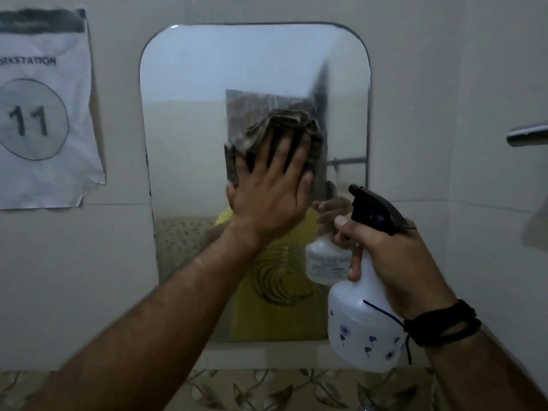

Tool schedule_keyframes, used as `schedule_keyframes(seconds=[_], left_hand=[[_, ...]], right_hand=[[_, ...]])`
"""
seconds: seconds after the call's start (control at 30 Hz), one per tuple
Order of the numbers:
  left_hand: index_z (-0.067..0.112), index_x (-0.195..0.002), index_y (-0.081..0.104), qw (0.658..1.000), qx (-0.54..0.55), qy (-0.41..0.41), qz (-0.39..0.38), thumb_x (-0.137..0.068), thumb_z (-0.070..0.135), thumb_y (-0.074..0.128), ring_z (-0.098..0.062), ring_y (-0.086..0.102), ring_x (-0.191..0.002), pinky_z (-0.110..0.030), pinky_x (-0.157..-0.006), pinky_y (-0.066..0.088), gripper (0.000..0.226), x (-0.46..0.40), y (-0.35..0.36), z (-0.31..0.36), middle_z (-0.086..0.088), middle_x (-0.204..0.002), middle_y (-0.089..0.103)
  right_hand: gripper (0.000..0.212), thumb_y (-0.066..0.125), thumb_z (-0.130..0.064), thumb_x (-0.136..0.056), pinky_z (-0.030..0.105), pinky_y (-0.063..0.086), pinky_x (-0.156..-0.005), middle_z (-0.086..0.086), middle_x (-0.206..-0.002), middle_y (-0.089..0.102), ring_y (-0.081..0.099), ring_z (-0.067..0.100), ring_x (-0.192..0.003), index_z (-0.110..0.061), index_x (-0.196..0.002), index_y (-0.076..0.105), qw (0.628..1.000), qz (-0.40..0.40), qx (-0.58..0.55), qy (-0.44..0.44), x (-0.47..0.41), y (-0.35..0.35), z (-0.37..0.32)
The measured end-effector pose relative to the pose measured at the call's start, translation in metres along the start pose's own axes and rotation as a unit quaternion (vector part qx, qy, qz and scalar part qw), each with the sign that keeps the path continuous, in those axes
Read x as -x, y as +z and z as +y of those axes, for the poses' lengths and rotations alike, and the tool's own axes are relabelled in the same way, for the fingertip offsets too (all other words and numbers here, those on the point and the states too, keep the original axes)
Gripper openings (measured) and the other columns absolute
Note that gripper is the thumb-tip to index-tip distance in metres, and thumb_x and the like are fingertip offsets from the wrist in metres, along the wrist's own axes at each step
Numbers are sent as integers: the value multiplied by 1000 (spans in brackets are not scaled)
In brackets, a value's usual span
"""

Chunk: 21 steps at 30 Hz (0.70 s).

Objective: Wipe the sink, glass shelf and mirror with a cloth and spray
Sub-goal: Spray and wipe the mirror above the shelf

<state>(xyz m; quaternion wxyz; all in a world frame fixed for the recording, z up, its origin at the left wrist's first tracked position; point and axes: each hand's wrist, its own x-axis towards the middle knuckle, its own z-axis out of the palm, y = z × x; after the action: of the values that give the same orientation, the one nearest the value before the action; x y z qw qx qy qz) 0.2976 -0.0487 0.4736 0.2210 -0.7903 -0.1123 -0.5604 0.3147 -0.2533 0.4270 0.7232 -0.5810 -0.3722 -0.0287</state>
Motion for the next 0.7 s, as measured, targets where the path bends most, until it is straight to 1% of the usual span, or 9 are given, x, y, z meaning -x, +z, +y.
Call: schedule_keyframes(seconds=[0.13, 0.23, 0.3, 0.33, 0.43, 0.47, 0.53, 0.6, 0.7], left_hand=[[27, -162, 12, 1000, 4, -28, 8, -104, 49, 20, -30, 7, -156, -65, -121, 2, 62, -85, -23, -27, -4, -170, 13], [28, -163, 9, 999, 11, -40, 3, -104, 49, 18, -29, 2, -157, -63, -122, -2, 63, -119, -38, -39, -5, -170, 8], [28, -163, 9, 999, 15, -44, 6, -104, 50, 17, -30, 1, -157, -63, -122, -2, 64, -126, -41, -41, -5, -170, 7], [28, -163, 9, 999, 19, -49, 10, -104, 50, 17, -29, 1, -157, -63, -122, -2, 63, -125, -40, -41, -5, -170, 7], [27, -162, 10, 997, 26, -70, 25, -104, 50, 18, -30, 3, -156, -64, -122, 1, 63, -103, -29, -29, -5, -170, 11], [27, -162, 11, 997, 27, -67, 27, -104, 49, 19, -30, 4, -156, -64, -121, 3, 63, -87, -23, -22, -6, -170, 12], [26, -163, 12, 999, 22, -38, 13, -104, 50, 21, -30, 6, -156, -66, -120, 6, 64, -54, -15, -7, -5, -170, 13], [26, -163, 11, 1000, 16, -20, -17, -103, 51, 21, -30, 4, -156, -67, -120, 5, 65, -37, -11, -1, -3, -170, 10], [26, -163, 9, 1000, 12, -8, -25, -103, 51, 20, -30, 2, -156, -68, -119, 3, 65, -55, -16, -6, -3, -170, 8]], right_hand=[[14, 74, -21, -92, 48, 59, -79, 15, -85, 75, 51, 20, -40, -24, -79, 76, 1000, -4, 11, 7, -3, 0, -5], [12, 74, -21, -92, 49, 60, -78, 16, -86, 75, 51, 19, -40, -23, -81, 77, 1000, -3, 15, 9, -7, 0, -5], [7, 74, -21, -92, 47, 57, -73, 21, -91, 75, 52, 22, -41, -19, -87, 78, 1000, -5, 15, 4, -11, 0, -2], [7, 74, -22, -93, 46, 55, -71, 21, -96, 77, 53, 26, -42, -17, -91, 79, 1000, -7, 13, 2, -13, 0, -1], [14, 74, -26, -92, 48, 53, -70, 15, -107, 79, 58, 53, -60, -16, -98, 79, 1000, -14, 10, -7, -19, -3, 2], [14, 74, -26, -91, 47, 53, -68, 14, -106, 80, 59, 54, -62, -15, -97, 80, 1000, -13, 9, -9, -20, -3, 0], [9, 74, -21, -93, 42, 51, -62, 18, -100, 79, 55, 39, -50, -16, -90, 80, 1000, -8, 4, -9, -22, -5, -4], [19, 74, -19, -93, 42, 51, -63, 24, -94, 76, 50, 24, -42, -21, -75, 79, 1000, 6, 3, -6, -21, -6, -7], [24, 73, -19, -93, 46, 54, -66, 22, -89, 75, 51, 22, -41, -22, -69, 74, 1000, 8, -1, -12, -18, -7, -12]])
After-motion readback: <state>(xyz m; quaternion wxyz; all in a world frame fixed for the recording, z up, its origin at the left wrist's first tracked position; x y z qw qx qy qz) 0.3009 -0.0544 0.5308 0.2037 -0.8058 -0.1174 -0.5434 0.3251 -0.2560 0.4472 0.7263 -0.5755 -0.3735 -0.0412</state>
